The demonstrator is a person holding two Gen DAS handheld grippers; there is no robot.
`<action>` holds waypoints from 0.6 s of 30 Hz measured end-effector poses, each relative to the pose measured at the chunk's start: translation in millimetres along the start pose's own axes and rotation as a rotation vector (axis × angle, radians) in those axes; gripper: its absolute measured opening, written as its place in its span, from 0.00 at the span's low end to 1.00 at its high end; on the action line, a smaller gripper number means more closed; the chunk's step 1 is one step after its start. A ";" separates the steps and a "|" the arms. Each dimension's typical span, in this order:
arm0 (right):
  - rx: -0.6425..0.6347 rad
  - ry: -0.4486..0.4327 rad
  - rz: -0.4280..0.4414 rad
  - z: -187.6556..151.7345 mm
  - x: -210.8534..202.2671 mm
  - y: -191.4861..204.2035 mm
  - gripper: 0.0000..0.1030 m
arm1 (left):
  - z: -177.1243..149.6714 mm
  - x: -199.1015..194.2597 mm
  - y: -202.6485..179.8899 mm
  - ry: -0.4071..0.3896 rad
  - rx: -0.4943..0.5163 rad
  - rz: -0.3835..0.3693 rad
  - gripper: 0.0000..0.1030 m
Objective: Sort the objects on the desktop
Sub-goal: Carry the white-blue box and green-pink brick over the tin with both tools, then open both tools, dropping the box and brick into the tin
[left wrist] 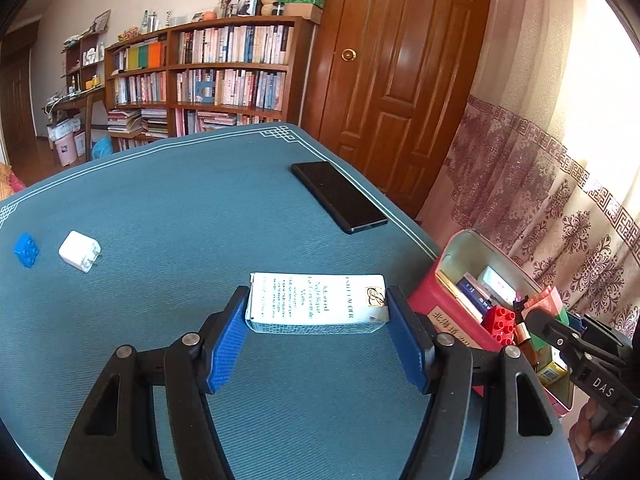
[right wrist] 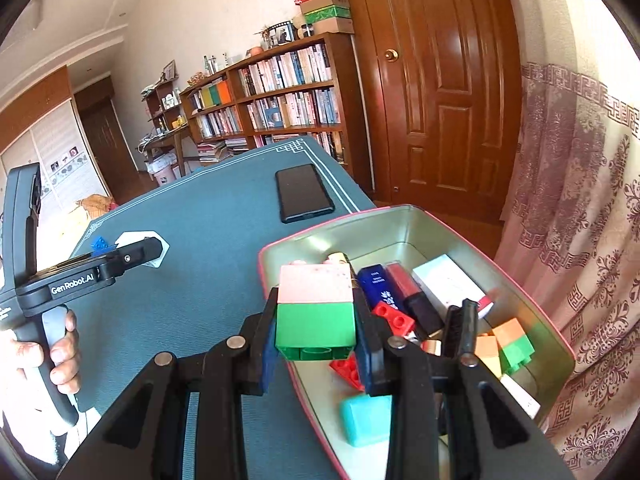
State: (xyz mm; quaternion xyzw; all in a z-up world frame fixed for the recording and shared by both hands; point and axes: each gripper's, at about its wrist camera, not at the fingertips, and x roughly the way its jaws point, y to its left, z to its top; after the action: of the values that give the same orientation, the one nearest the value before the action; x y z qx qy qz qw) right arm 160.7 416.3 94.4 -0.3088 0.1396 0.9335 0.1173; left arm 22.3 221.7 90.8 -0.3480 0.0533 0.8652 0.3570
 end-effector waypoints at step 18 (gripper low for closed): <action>0.061 0.021 -0.040 -14.4 -5.2 -51.4 0.34 | 9.6 35.2 -103.8 0.043 0.147 -0.130 0.68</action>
State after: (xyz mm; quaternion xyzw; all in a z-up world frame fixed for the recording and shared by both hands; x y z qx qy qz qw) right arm 188.2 458.8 76.8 -0.3175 0.1630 0.9230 0.1436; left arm 67.1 322.2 91.7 -0.3419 0.1017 0.8263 0.4359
